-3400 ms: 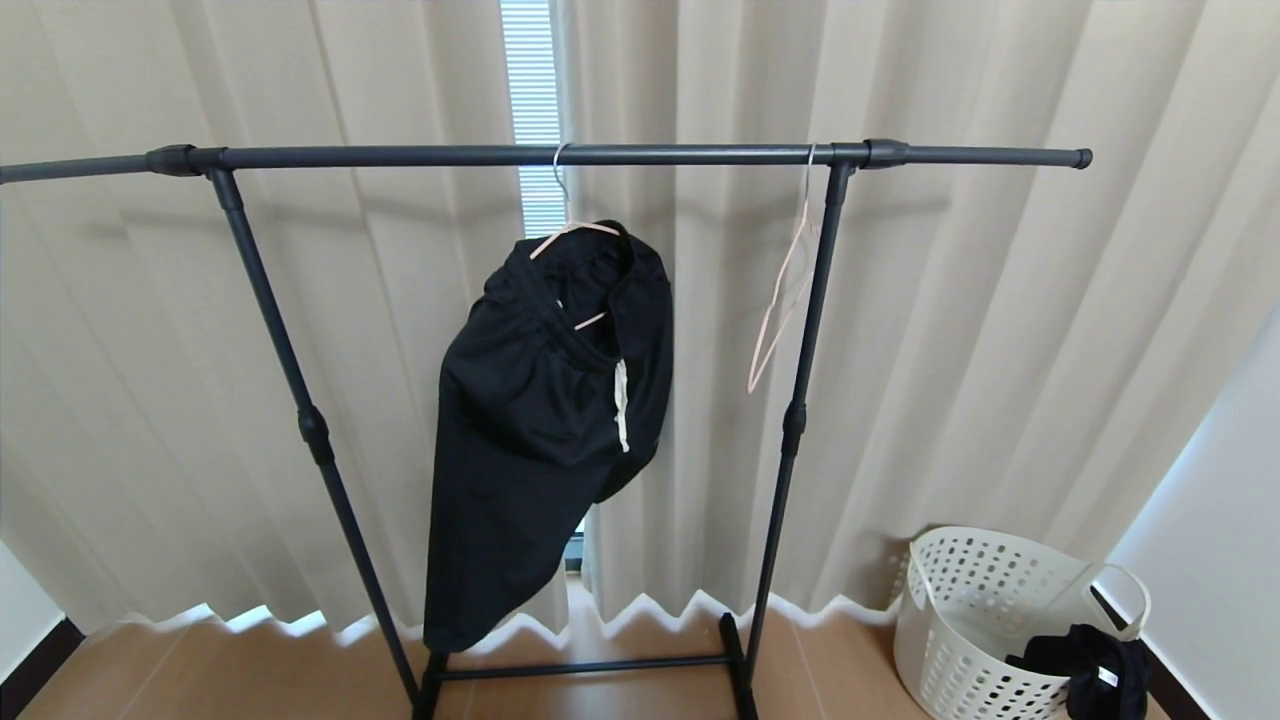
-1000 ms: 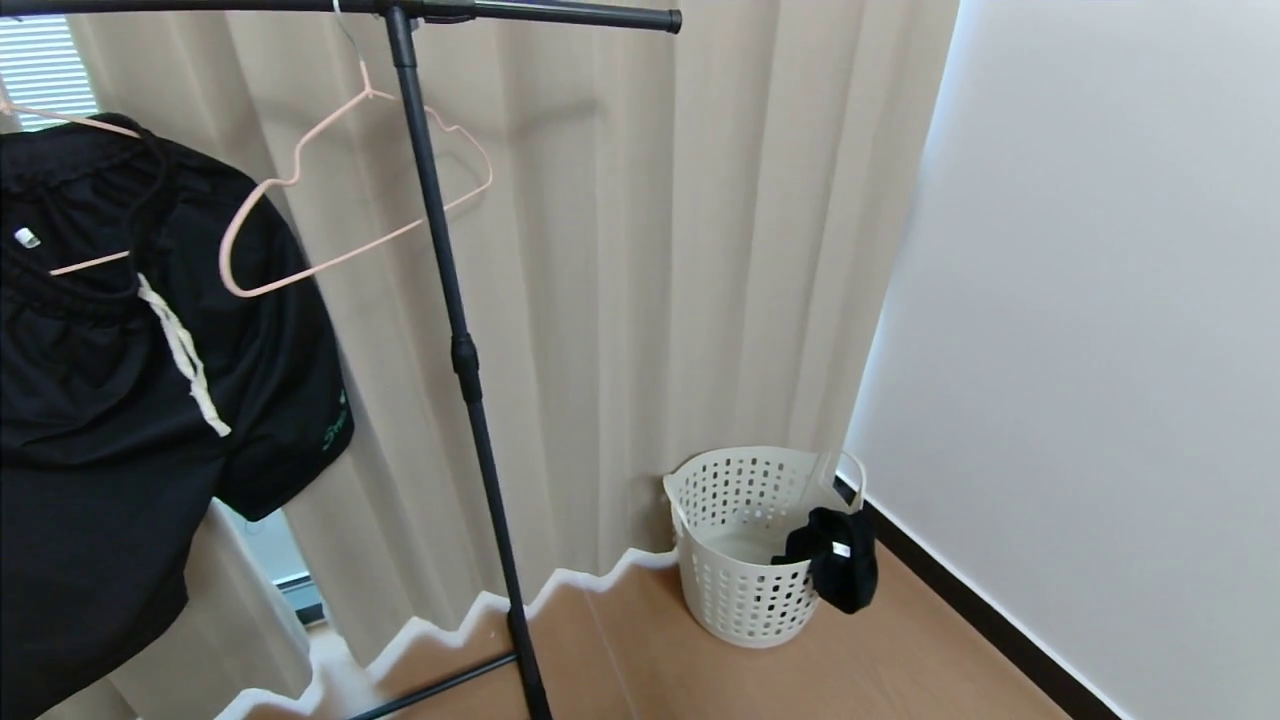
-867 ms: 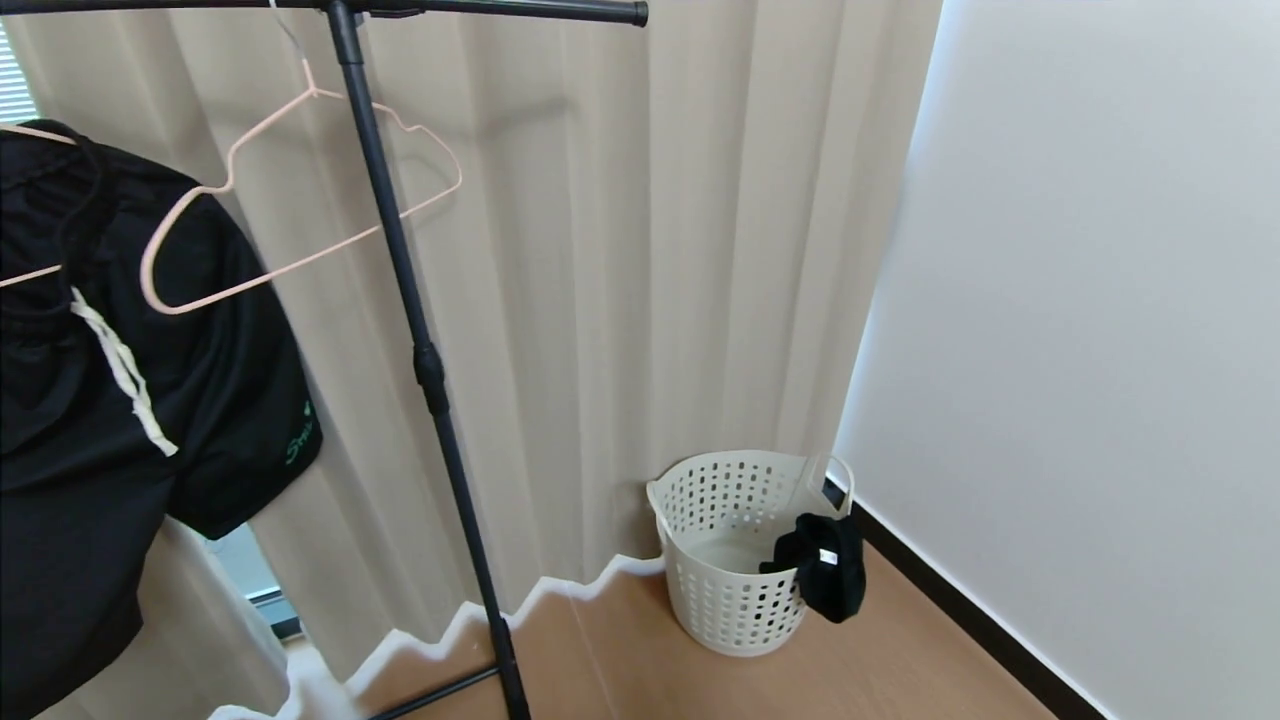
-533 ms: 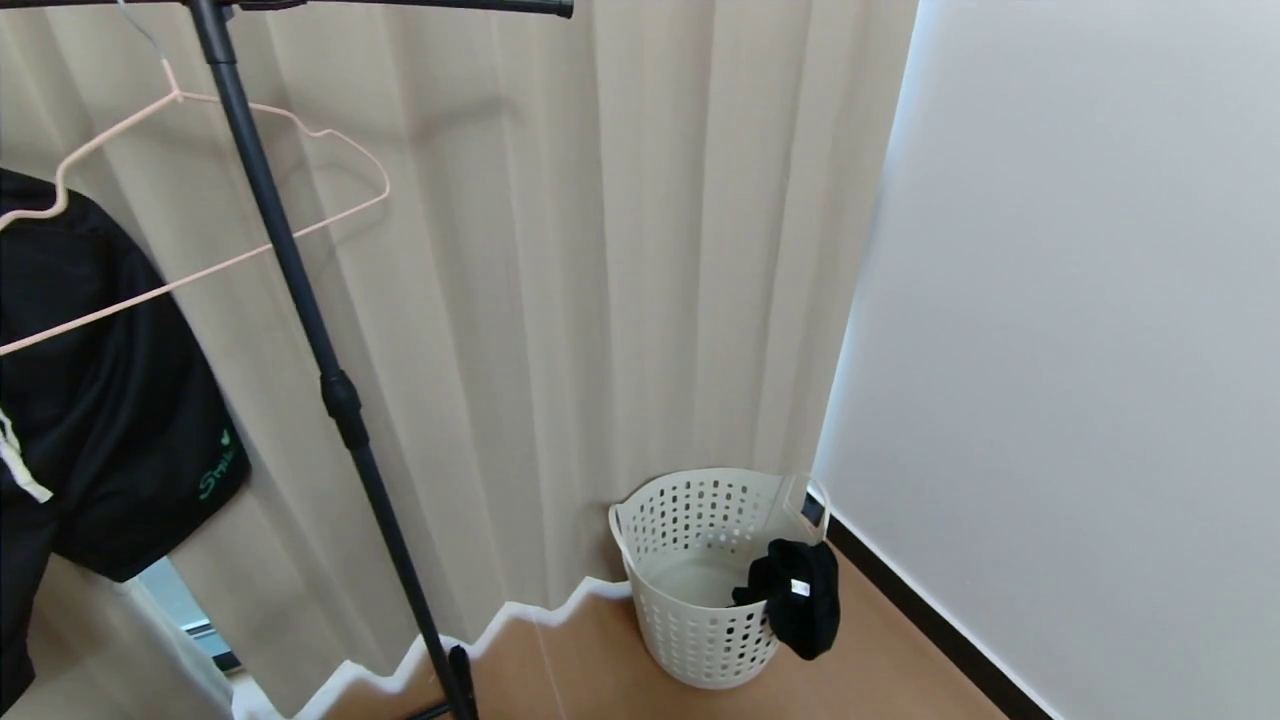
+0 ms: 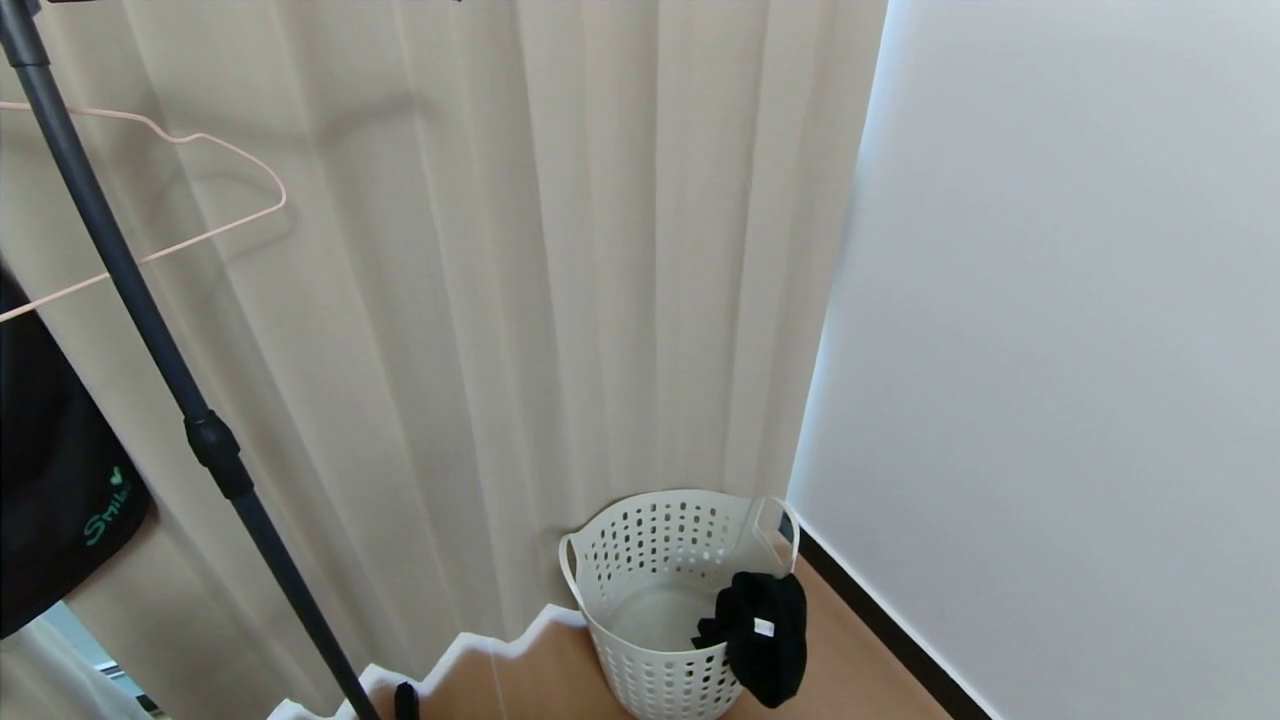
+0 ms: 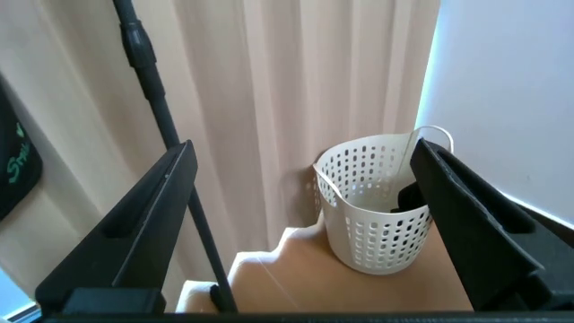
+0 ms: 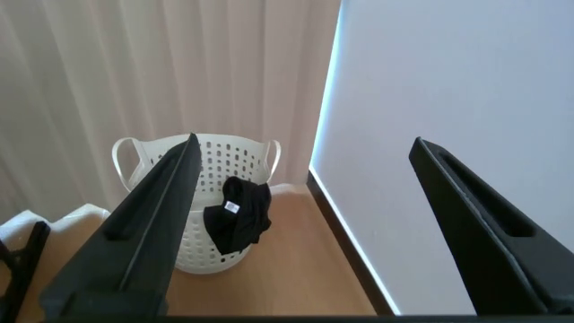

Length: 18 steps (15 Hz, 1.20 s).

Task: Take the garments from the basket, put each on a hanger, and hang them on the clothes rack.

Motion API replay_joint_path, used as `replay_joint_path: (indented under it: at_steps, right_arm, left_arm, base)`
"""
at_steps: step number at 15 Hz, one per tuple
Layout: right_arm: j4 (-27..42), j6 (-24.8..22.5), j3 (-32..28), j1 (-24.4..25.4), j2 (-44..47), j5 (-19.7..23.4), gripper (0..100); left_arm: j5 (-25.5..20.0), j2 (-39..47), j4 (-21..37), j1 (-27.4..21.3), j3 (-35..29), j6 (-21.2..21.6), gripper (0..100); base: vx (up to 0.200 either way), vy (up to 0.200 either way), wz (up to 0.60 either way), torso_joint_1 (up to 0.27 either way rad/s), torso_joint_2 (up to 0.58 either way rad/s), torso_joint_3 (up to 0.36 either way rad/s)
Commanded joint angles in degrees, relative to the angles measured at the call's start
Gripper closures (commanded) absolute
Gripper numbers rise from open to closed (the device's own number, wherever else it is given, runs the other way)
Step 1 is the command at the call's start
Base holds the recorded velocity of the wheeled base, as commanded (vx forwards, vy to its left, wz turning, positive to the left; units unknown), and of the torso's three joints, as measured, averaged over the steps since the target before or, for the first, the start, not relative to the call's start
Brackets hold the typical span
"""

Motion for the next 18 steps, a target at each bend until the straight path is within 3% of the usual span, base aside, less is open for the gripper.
replay_joint_path:
  at_steps: [1, 4, 10, 18]
  right_arm:
    - [0.0, -0.04, 0.01, 0.09, -0.02, 0.02, 0]
    - [0.09, -0.04, 0.01, 0.09, -0.02, 0.02, 0]
    - [0.0, -0.04, 0.01, 0.09, -0.02, 0.02, 0]
    - [0.0, -0.04, 0.01, 0.09, -0.02, 0.02, 0]
  left_arm:
    - [-0.03, 0.07, -0.08, 0.07, 0.0, -0.05, 0]
    - [-0.12, 0.07, 0.01, 0.07, 0.0, -0.14, 0]
    - [-0.12, 0.07, 0.01, 0.07, 0.0, -0.23, 0]
    - [-0.03, 0.07, 0.01, 0.07, 0.0, -0.4, 0]
  base:
    - [0.0, 0.0, 0.0, 0.0, 0.0, 0.0]
    - [0.0, 0.0, 0.0, -0.001, 0.02, 0.012]
    - [0.0, 0.0, 0.0, -0.041, 0.29, 0.234]
    - [0.0, 0.0, 0.0, 0.002, 0.03, -0.156]
